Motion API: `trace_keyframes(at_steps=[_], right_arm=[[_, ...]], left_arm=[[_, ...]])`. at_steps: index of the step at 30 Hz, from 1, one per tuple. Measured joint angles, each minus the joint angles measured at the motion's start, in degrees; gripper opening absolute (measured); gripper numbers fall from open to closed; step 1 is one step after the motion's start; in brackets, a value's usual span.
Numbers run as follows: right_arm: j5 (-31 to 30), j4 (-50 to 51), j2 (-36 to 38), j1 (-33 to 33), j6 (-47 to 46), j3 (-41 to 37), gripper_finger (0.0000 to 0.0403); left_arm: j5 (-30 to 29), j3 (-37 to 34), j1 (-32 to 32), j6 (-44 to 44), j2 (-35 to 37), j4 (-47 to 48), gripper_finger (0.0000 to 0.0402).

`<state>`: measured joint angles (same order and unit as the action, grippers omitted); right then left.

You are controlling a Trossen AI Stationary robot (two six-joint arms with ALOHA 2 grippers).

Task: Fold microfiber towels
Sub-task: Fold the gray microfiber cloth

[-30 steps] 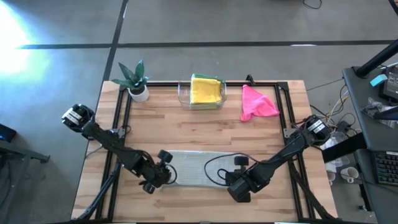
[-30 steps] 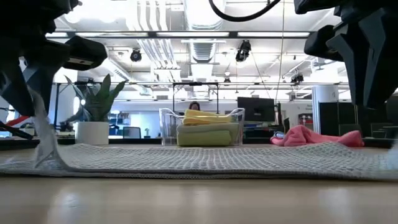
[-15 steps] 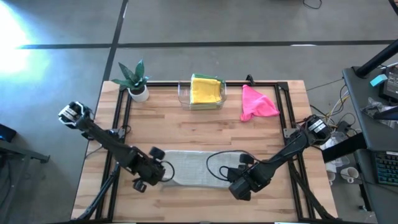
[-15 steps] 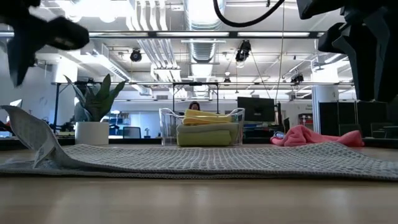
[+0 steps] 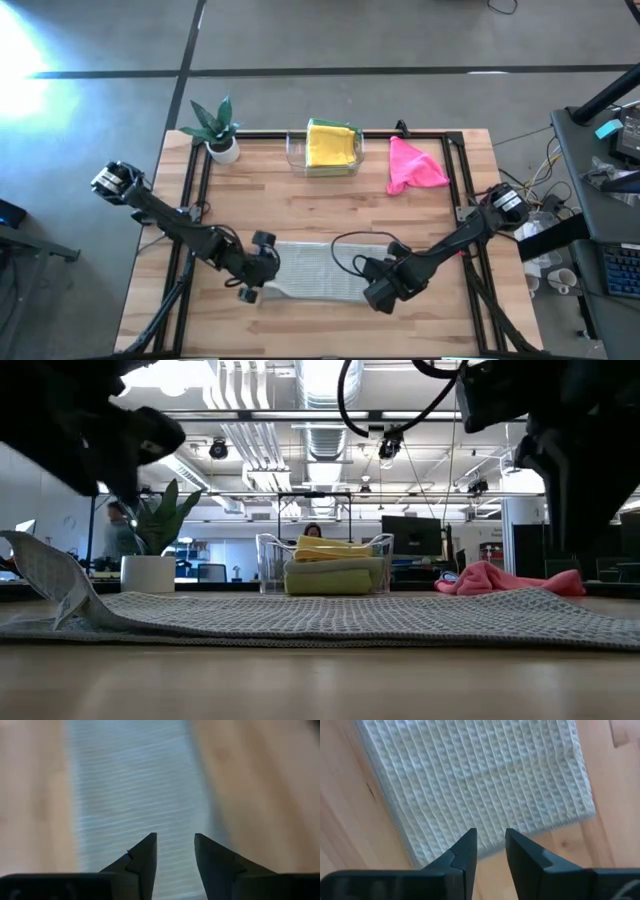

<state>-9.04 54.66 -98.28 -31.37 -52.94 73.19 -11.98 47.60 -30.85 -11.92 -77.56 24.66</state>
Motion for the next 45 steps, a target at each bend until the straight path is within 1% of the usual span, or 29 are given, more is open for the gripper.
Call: trace_keyframes(at_steps=[3, 4, 8, 14, 17, 21, 23, 30, 35, 40, 45], right_arm=[[0.0, -2.3, 0.0, 0.5, 0.2, -0.3, 0.0087], [0.0, -3.1, 0.0, 0.8, 0.2, -0.5, 0.0086], [0.0, -6.5, 0.0, 2.0, 0.3, -1.0, 0.0084], [0.0, -8.8, 0.0, 2.9, 2.2, -1.5, 0.0086], [0.0, -8.8, 0.0, 3.1, 3.7, -1.9, 0.0086], [0.0, -9.0, 0.0, 3.7, 4.5, -2.8, 0.0086], [0.0, -9.0, 0.0, 4.3, 4.5, -3.5, 0.0086], [-0.1, -9.2, 0.0, 7.3, 4.5, -5.7, 0.0080], [0.9, -9.2, 0.0, 9.7, 5.0, -8.3, 0.0069], [3.5, -10.0, 0.0, 11.8, 7.2, -10.8, 0.0063], [5.0, -10.9, 0.1, 13.8, 10.1, -12.4, 0.0063]], left_arm=[[7.2, -2.4, 1.1, 0.0, -0.1, -3.4, 0.0116], [8.5, -3.3, 1.5, 0.0, -0.1, -4.6, 0.0116], [8.9, -7.2, 2.1, -0.1, -0.1, -7.8, 0.0116], [8.7, -11.3, 2.4, -8.1, -0.1, -11.0, 0.0116], [11.7, -11.6, 1.9, -11.8, -0.5, -12.2, 0.0116], [16.1, -11.6, 0.5, -12.4, -2.2, -13.6, 0.0116], [17.0, -11.6, -0.2, -11.7, -4.0, -13.6, 0.0116], [17.6, -10.6, -0.3, -16.9, -9.4, -14.4, 0.0116], [17.6, -10.1, -0.3, -18.4, -10.3, -13.9, 0.0116], [17.7, -9.5, -0.3, -24.8, -8.3, -12.4, 0.0116], [17.4, -9.2, -0.3, -30.5, -3.6, -12.9, 0.0116]])
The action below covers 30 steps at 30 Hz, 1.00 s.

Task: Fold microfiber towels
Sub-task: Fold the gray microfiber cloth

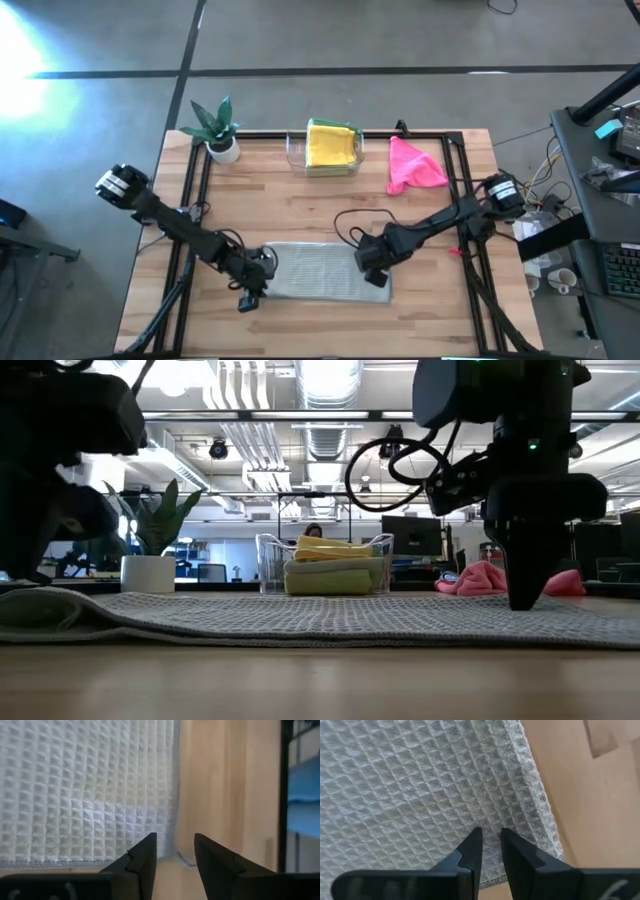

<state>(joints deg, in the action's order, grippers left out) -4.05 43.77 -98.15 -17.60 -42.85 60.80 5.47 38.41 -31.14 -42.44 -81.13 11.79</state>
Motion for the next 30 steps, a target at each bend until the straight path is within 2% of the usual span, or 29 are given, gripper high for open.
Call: trace_keyframes(at_steps=[3, 8, 11, 17, 21, 25, 30], right_arm=[[0.0, 0.0, 0.0, 1.7, 1.6, -0.5, 0.0063], [-1.1, -0.1, 0.1, 5.3, 3.1, -1.2, 0.0063], [-2.8, 0.0, 0.1, 7.5, 5.1, -1.4, 0.0063], [-7.3, -0.5, 0.0, 13.2, 9.4, -1.5, 0.0063], [-12.7, -0.7, -0.2, 17.3, 12.5, -1.0, 0.0063], [-12.7, 0.0, 0.3, 19.7, 13.3, 0.7, 0.0063], [-12.4, 4.0, 2.5, 19.1, 13.5, 3.7, 0.0063]], left_arm=[[-4.3, -0.2, 0.0, -0.9, 2.2, 0.3, 0.0116], [-20.0, -0.2, 0.4, -0.8, 3.4, -0.1, 0.0116], [-26.1, -0.6, 1.7, -0.7, 3.4, -0.2, 0.0116], [-27.3, -1.1, 5.2, -0.7, 3.2, -0.7, 0.0116], [-27.4, -1.1, 7.0, -0.7, 3.2, -0.7, 0.0116], [-27.5, -1.2, 8.4, -0.7, 3.2, -0.9, 0.0116], [-27.5, -1.3, 10.3, 1.8, 3.1, -2.8, 0.0116]])
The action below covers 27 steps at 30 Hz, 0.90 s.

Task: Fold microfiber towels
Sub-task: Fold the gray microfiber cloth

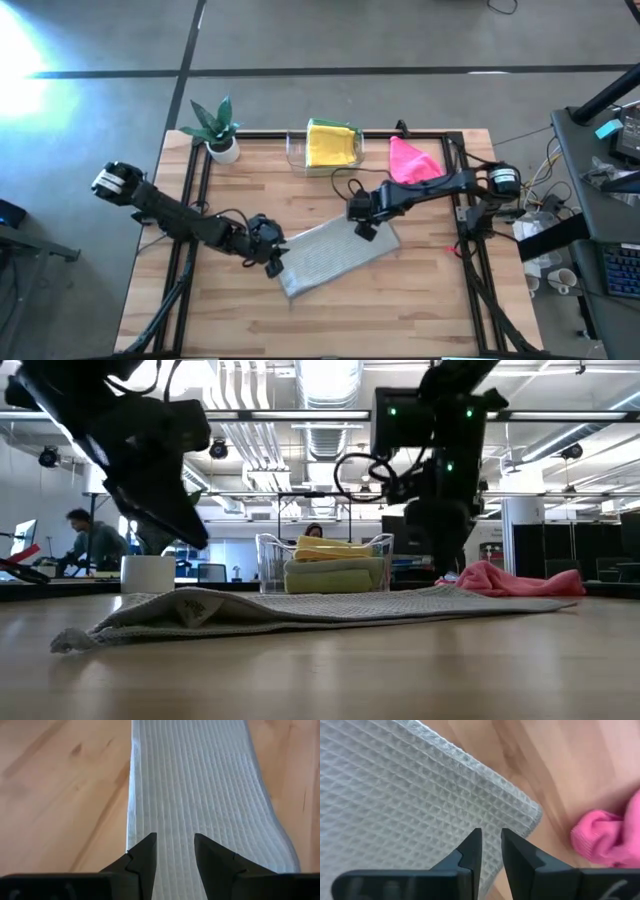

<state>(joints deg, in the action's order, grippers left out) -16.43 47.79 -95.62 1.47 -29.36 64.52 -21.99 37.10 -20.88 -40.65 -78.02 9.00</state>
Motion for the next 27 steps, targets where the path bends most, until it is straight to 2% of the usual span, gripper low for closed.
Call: trace_keyframes(at_steps=[8, 17, 21, 27], right_arm=[[0.2, 3.0, 3.6, -4.1, -0.6, 3.9, 0.0063], [-0.1, 2.9, 3.8, -6.2, -0.7, 3.8, 0.0063], [-0.1, 2.9, 3.5, -6.2, -0.7, 2.7, 0.0063], [-0.1, 3.0, 3.5, -6.2, -0.7, 1.5, 0.0063]], left_arm=[[0.8, 0.0, 5.6, 3.9, -5.8, -8.0, 0.0116], [7.6, 0.7, 8.0, 1.7, -14.7, -14.9, 0.0116], [8.1, 0.6, 8.0, -6.5, -16.7, -15.6, 0.0116], [7.4, 0.4, 7.0, -27.6, -17.6, -15.4, 0.0116]])
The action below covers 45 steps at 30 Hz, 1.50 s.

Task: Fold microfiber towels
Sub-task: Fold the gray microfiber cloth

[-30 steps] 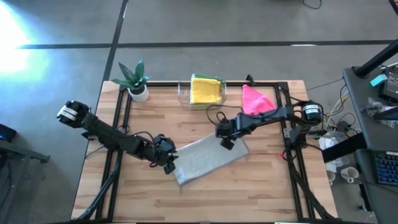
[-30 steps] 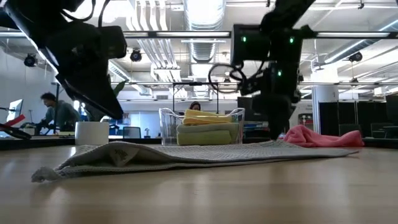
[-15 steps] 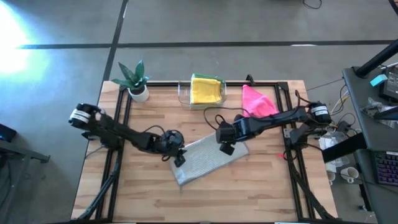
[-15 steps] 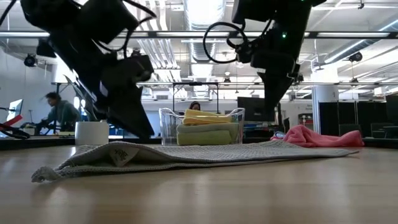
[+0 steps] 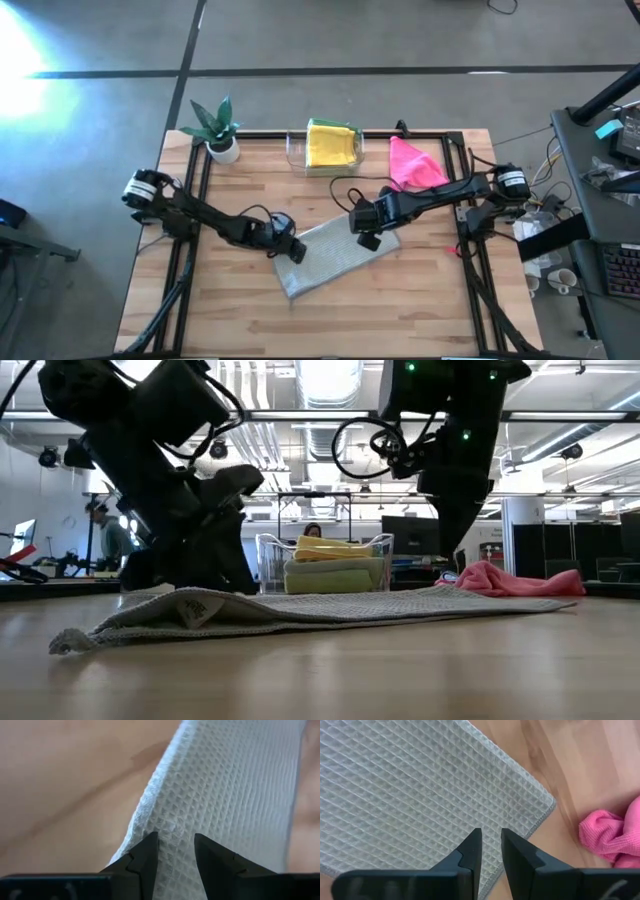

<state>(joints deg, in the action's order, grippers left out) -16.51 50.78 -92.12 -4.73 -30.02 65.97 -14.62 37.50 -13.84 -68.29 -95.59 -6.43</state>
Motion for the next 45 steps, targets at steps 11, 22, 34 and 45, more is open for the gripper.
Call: trace_keyframes(at_steps=[11, 22, 34, 45], right_arm=[[0.0, -0.1, 0.0, 0.0, 0.1, -2.2, 0.0063], [0.0, -0.4, 0.0, -0.7, 0.1, -4.1, 0.0063], [1.6, -1.3, 0.0, -0.7, -2.4, -3.7, 0.0063], [2.0, -2.1, 0.1, -3.6, -7.3, -3.6, 0.0063]], left_arm=[[-3.1, -0.2, -8.2, -24.3, 0.1, 8.6, 0.0057], [-1.9, 3.6, -17.9, -30.0, -0.3, -1.2, 0.0001], [-4.4, 9.7, -13.4, 14.2, 0.9, -3.4, 0.0000], [-3.8, 10.5, 2.5, 24.8, -1.3, -3.7, 0.0000]])
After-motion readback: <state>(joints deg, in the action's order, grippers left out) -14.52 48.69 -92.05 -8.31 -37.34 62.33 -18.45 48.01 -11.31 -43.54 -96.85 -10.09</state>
